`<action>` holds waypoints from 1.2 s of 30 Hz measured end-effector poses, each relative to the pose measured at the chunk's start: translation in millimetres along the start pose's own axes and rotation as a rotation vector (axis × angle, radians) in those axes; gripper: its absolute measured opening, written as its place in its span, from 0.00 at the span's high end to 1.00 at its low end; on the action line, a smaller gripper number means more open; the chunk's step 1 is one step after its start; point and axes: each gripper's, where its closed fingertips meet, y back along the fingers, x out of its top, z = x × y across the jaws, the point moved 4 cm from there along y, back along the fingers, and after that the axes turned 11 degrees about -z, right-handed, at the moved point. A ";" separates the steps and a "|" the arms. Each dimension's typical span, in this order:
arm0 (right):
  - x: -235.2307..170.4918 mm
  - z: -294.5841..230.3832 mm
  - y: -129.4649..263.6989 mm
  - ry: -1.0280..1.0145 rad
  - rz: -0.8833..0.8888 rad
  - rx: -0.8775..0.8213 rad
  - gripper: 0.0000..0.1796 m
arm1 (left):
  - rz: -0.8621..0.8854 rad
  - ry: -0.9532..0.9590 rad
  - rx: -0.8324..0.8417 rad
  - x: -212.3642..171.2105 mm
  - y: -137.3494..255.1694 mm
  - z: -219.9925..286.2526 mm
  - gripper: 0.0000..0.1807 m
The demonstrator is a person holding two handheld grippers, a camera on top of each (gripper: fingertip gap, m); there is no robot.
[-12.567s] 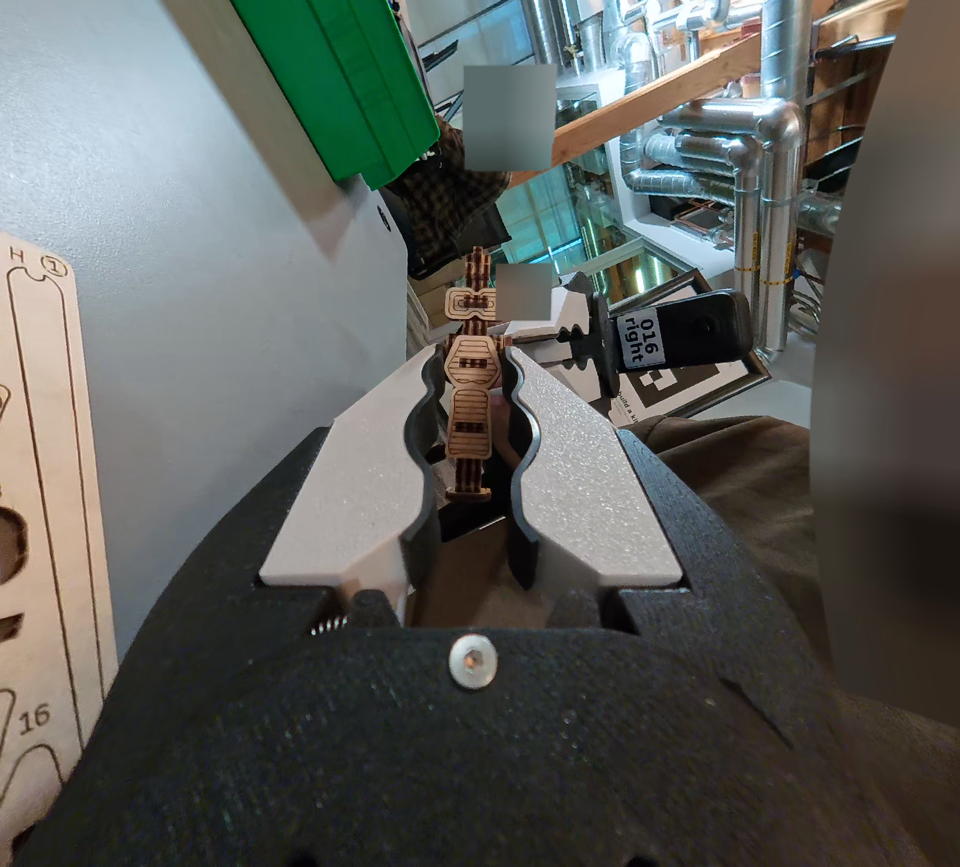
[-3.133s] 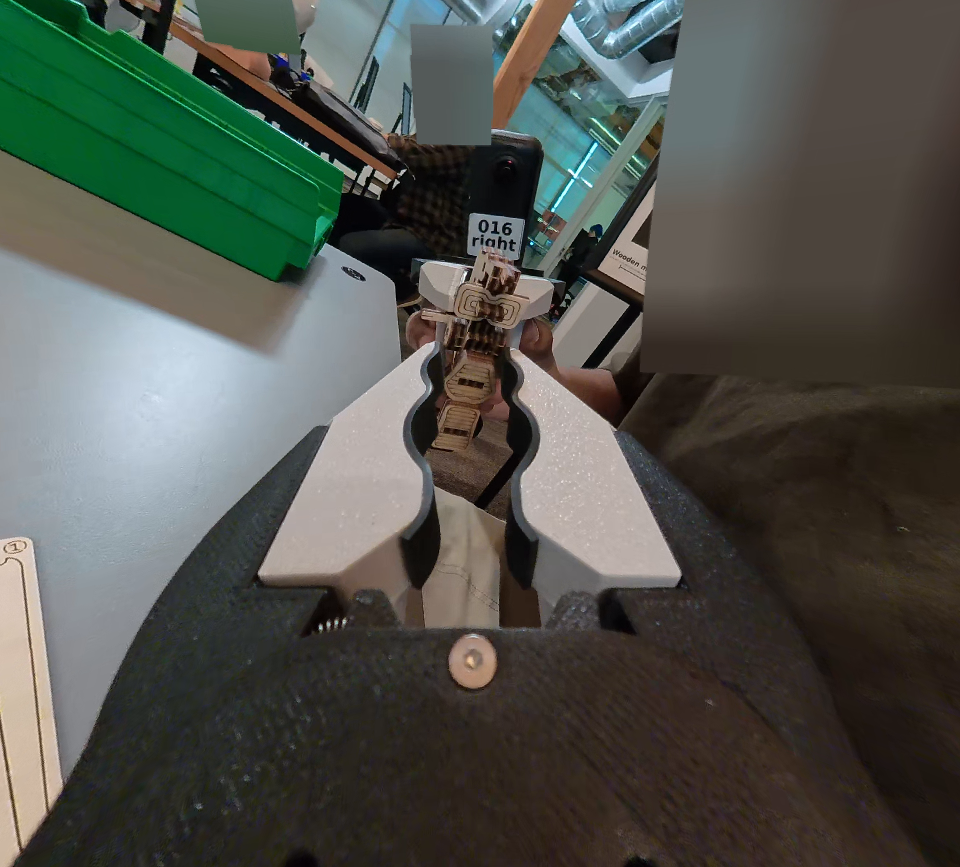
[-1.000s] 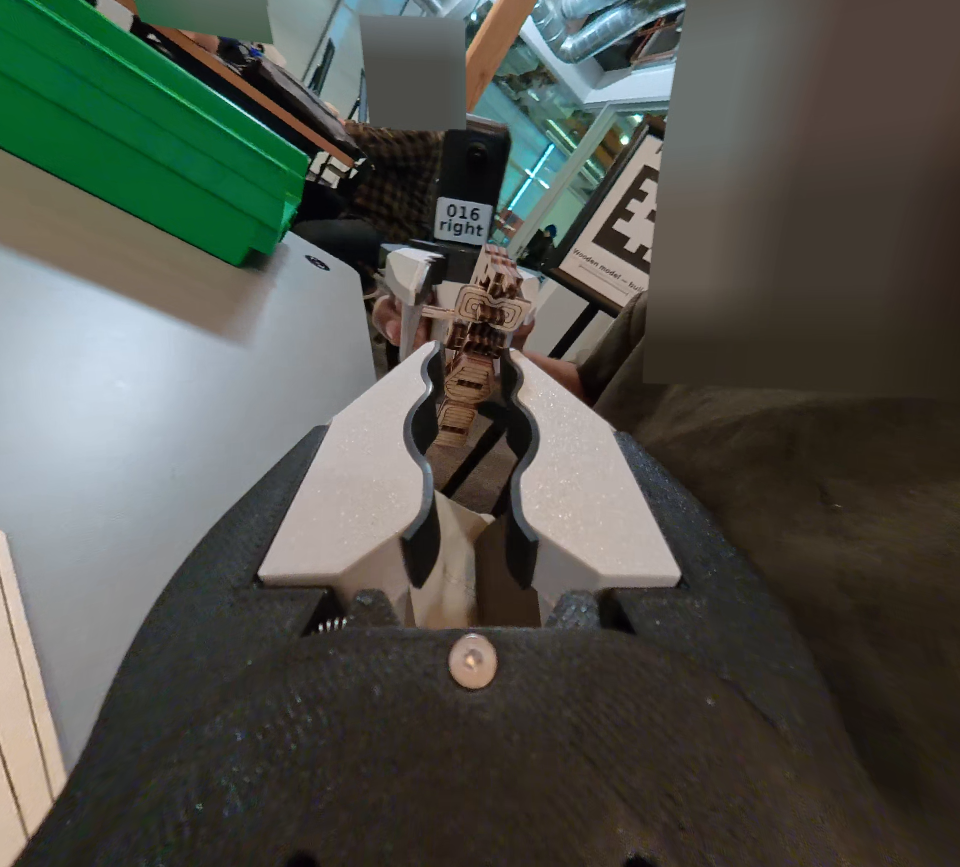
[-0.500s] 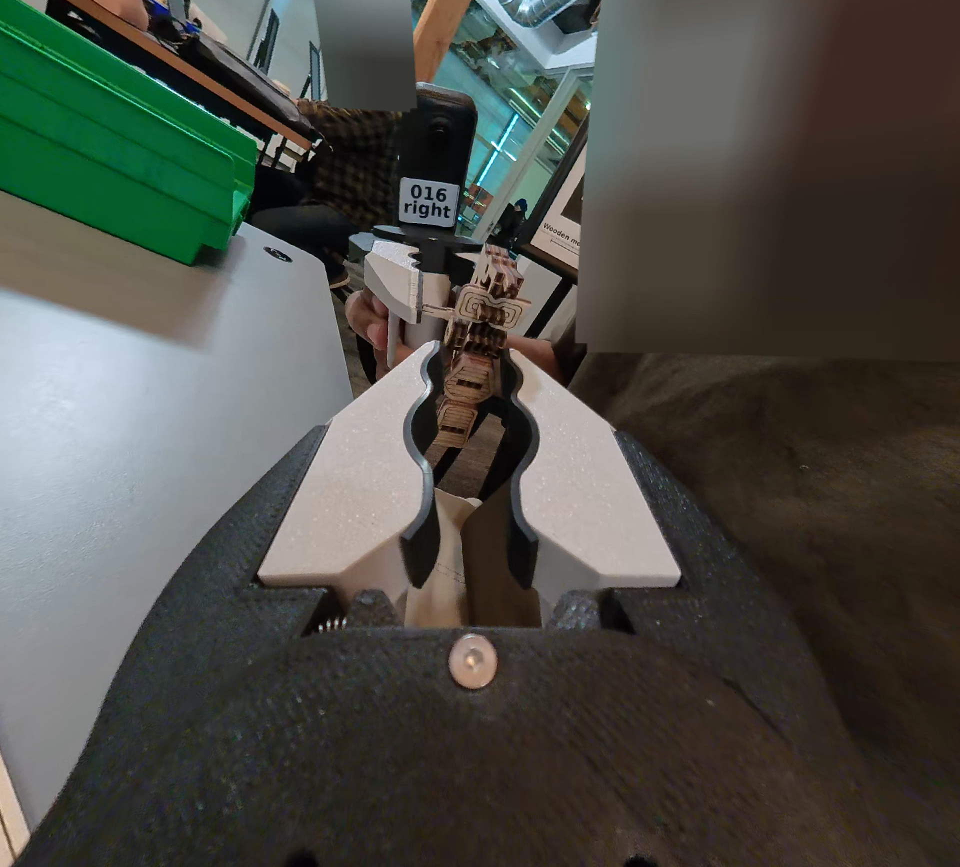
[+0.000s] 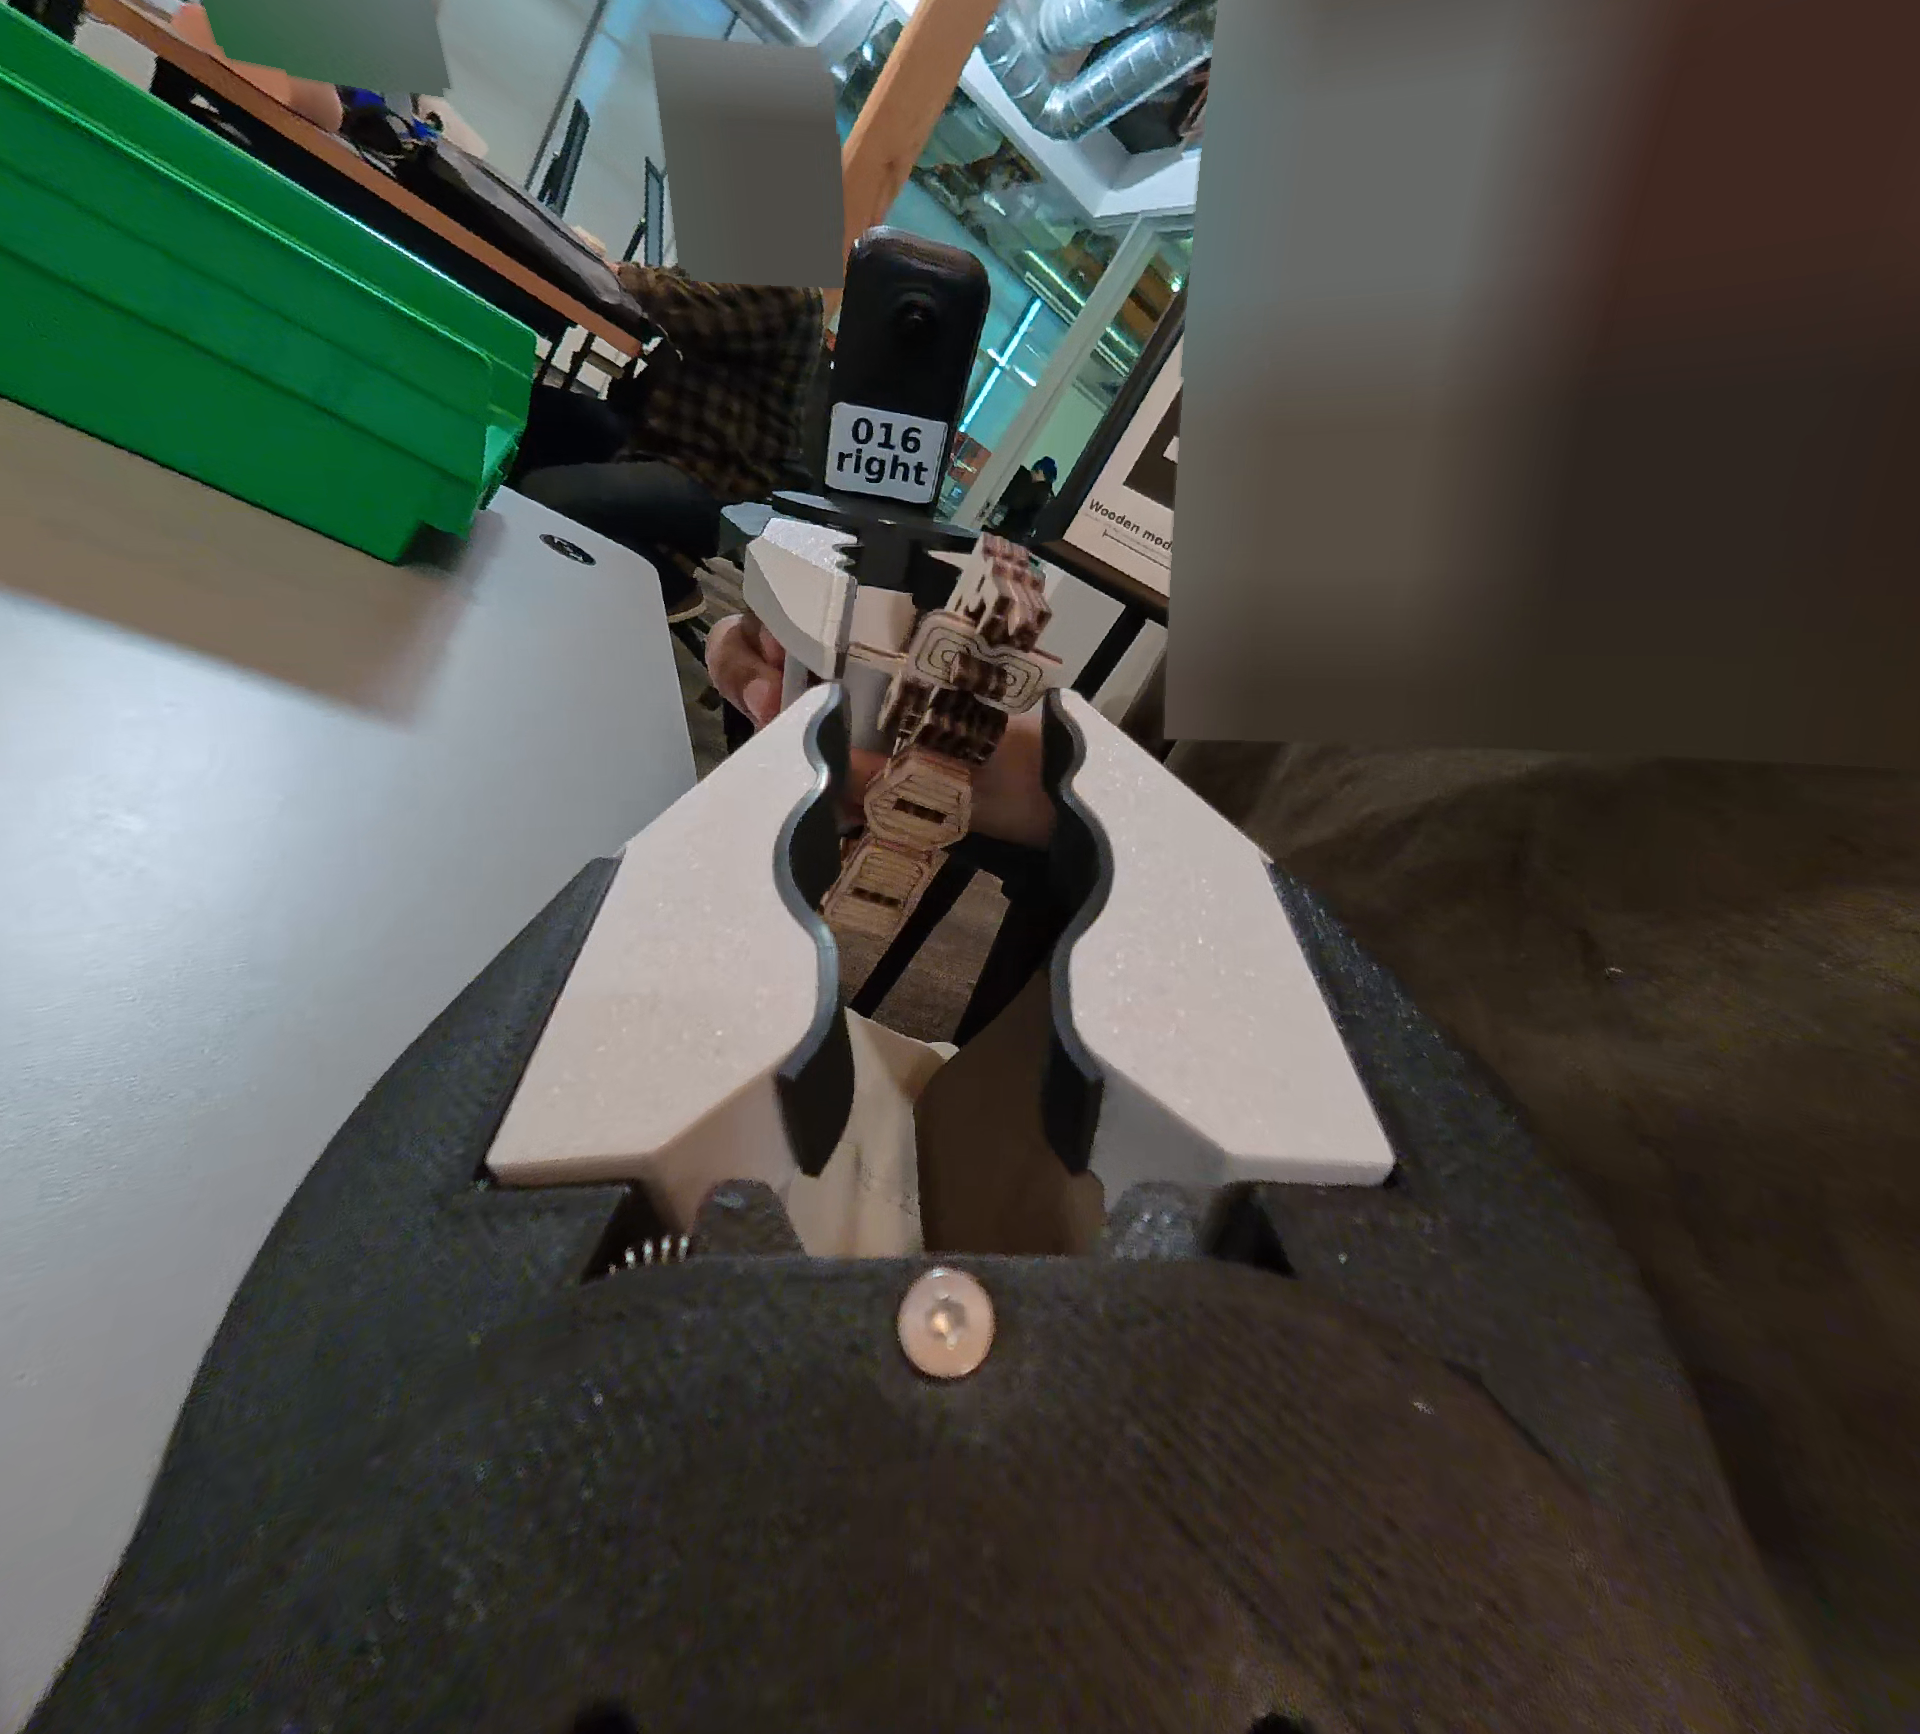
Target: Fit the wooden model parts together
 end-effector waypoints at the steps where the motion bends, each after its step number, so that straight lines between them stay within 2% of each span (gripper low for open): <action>1: -0.1 0.4 -0.1 -0.001 -0.001 -0.003 0.85 | 0.005 0.001 0.002 0.5 0.2 0.0 0.83; 3: -0.8 2.1 0.3 -0.010 -0.002 -0.008 0.85 | 0.008 -0.001 0.022 1.4 1.1 -0.9 0.86; 20: 0.8 3.3 -0.9 -0.002 0.013 -0.057 0.85 | 0.017 -0.116 0.166 5.1 1.9 0.1 0.89; 26: 1.2 -0.8 -3.3 0.038 0.001 -0.063 0.77 | 0.026 -0.110 0.188 5.8 3.8 -1.1 0.89; 32: 0.9 1.1 0.5 0.038 -0.006 -0.055 0.85 | 0.023 -0.088 0.149 5.4 1.0 1.9 0.89; 36: 0.2 1.9 0.8 0.030 -0.014 -0.045 0.85 | 0.019 -0.077 0.151 4.7 1.2 0.8 0.89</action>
